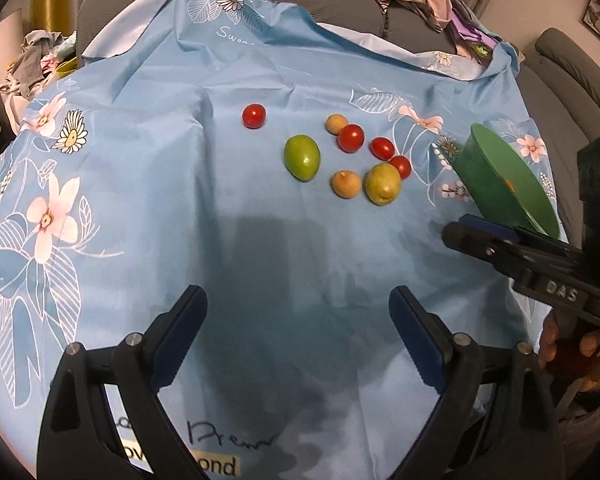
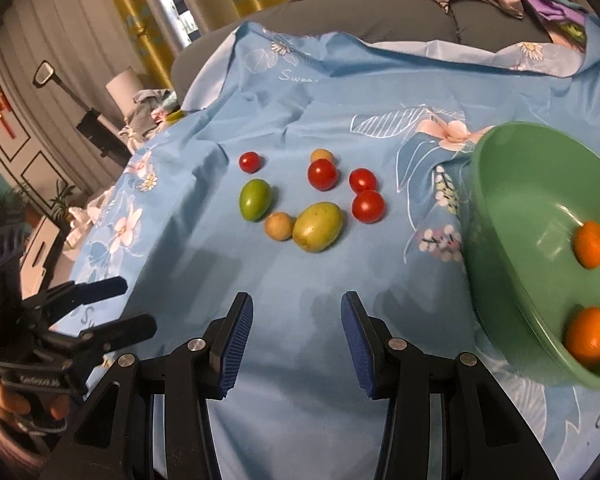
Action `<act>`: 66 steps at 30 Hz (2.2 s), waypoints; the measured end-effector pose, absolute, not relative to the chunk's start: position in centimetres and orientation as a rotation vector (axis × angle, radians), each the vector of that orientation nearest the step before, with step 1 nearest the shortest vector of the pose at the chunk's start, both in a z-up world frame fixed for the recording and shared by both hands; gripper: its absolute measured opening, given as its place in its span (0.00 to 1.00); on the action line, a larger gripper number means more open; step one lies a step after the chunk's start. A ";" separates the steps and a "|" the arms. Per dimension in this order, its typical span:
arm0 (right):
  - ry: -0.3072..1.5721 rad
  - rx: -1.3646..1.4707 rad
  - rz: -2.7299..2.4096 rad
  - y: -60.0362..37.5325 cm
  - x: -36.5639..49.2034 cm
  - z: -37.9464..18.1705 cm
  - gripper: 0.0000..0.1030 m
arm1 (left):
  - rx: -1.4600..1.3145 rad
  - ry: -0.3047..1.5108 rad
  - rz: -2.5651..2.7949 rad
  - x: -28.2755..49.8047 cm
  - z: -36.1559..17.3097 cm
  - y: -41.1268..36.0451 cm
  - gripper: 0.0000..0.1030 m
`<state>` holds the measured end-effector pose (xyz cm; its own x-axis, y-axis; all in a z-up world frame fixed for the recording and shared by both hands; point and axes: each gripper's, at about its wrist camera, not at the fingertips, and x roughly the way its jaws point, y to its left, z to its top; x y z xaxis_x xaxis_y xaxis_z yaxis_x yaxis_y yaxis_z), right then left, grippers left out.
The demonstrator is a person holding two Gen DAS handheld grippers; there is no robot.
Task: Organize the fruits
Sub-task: 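Grasp the green plum with the left tool while the right tool grasps the yellow plum, then carry both plums over the green bowl and open both tools to release them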
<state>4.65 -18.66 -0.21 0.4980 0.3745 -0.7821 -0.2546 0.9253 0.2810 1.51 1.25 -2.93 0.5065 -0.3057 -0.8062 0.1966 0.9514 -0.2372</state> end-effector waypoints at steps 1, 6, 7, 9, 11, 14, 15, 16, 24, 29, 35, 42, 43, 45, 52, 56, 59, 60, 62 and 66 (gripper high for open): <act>0.987 0.141 0.371 -18.6 5.2 -0.5 0.45 | -0.121 0.994 -0.302 1.8 -3.0 1.3 0.90; 1.014 0.192 0.358 -18.3 7.8 -1.6 0.45 | -0.116 0.993 -0.299 3.1 -3.0 1.5 0.90; 1.016 0.199 0.361 -18.1 8.4 -1.8 0.45 | -0.114 0.993 -0.301 3.4 -3.0 1.5 0.90; 1.025 0.206 0.352 -18.0 9.2 -2.3 0.45 | -0.114 0.994 -0.305 3.8 -3.1 1.5 0.90; 1.035 0.222 0.336 -18.0 10.1 -2.7 0.45 | -0.110 0.994 -0.307 4.2 -3.1 1.6 0.90; 1.051 0.243 0.325 -17.9 11.2 -3.1 0.45 | -0.107 0.994 -0.307 4.8 -3.2 1.6 0.90; 1.055 0.245 0.319 -17.9 11.5 -3.3 0.45 | -0.108 0.995 -0.308 5.0 -3.2 1.7 0.90; 1.056 0.244 0.318 -17.8 11.7 -3.4 0.45 | -0.109 0.996 -0.307 5.2 -3.3 1.6 0.90; 1.077 0.214 0.324 -17.3 12.8 -4.0 0.43 | -0.112 1.006 -0.309 6.3 -3.4 1.4 0.90; 1.063 0.165 0.347 -17.3 12.9 -4.0 0.39 | -0.118 1.004 -0.288 7.7 -3.5 1.0 0.89; 1.032 0.116 0.324 -18.3 12.1 -3.7 0.39 | -0.108 1.009 -0.263 11.0 -3.8 -0.6 0.86; 1.025 0.150 0.355 -19.3 11.5 -3.9 0.39 | -0.081 1.045 -0.244 14.7 -5.4 -2.7 0.68; 1.025 0.154 0.358 -19.3 11.5 -3.9 0.39 | -0.074 1.046 -0.244 14.9 -5.5 -2.9 0.61; 1.024 0.157 0.364 -19.3 11.5 -4.0 0.39 | -0.053 1.045 -0.238 15.3 -5.7 -3.3 0.44; 1.017 0.158 0.370 -19.2 11.4 -4.1 0.38 | -0.029 1.037 -0.229 15.1 -6.1 -3.2 0.33; 1.022 0.156 0.372 -19.2 11.2 -4.1 0.38 | -0.046 1.033 -0.240 14.0 -5.4 -2.7 0.33; 1.018 0.155 0.382 -19.0 10.8 -3.8 0.38 | -0.054 1.027 -0.257 12.4 -4.6 -2.4 0.33; 1.016 0.153 0.384 -18.9 10.7 -3.6 0.39 | -0.052 1.025 -0.261 11.9 -4.4 -2.4 0.33; 1.007 0.150 0.391 -18.7 10.3 -3.2 0.39 | -0.047 1.017 -0.271 10.8 -3.8 -2.3 0.33; 0.993 0.143 0.414 -18.3 9.0 -2.4 0.39 | -0.043 1.004 -0.282 8.7 -2.9 -2.2 0.33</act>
